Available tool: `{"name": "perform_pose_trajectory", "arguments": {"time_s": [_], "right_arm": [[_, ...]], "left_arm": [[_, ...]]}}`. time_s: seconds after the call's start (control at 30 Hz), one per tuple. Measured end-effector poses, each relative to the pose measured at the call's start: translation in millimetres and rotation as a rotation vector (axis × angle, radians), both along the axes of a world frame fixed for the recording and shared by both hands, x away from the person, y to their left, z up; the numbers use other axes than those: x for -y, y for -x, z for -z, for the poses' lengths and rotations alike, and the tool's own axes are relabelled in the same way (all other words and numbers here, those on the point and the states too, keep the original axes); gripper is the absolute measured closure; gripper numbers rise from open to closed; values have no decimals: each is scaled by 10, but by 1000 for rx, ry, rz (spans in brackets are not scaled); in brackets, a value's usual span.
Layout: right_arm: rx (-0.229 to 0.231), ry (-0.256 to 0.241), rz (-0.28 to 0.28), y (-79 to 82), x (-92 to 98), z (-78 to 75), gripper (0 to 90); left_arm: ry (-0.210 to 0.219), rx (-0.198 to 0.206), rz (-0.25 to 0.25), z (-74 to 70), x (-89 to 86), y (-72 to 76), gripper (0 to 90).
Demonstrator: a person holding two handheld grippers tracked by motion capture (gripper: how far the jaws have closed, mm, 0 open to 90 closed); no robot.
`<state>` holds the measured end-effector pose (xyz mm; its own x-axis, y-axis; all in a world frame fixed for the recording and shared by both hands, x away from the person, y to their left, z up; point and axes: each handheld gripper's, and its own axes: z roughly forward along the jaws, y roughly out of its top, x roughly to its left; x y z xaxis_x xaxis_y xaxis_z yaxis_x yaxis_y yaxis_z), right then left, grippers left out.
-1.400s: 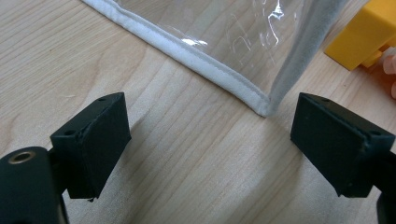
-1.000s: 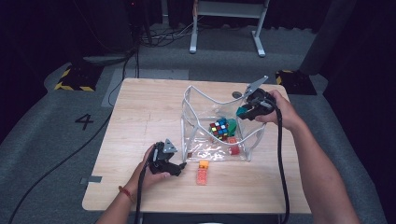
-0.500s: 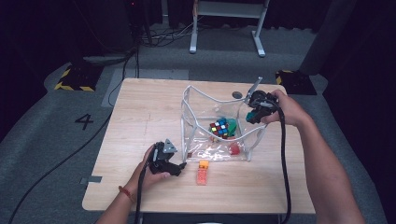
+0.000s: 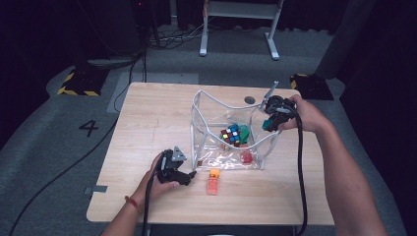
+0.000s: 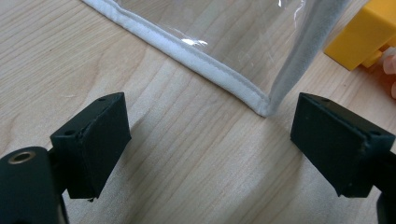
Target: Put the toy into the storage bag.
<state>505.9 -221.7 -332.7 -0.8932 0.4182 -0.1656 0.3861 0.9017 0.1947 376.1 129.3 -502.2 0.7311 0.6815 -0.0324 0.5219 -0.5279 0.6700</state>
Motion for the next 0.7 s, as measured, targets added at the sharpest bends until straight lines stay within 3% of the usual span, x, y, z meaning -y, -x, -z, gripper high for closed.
{"name": "perform_pose_trajectory", "arguments": {"time_s": [0.03, 0.1, 0.27, 0.37, 0.47, 0.53, 0.7], "right_arm": [[-1, -13, 1, 10, 4, -5, 554], [47, -55, -52, -15, 35, -15, 532], [80, -183, -48, 69, 114, -73, 475], [143, -291, -57, 170, 178, -155, 428], [211, -365, -87, 312, 233, -247, 369], [260, -409, -44, 426, 267, -296, 329], [351, -547, 5, 650, 404, -362, 289]], "left_arm": [[0, 0, 0, 0, 0, 0, 119], [0, 0, 0, 0, 0, 0, 120], [0, 2, 0, 0, 0, -1, 119], [1, 0, -1, 0, 0, 0, 120], [1, 2, -2, 1, 1, 1, 120], [-1, 6, -3, 1, 0, -1, 120], [0, 1, 0, 0, 0, 0, 120]]}}
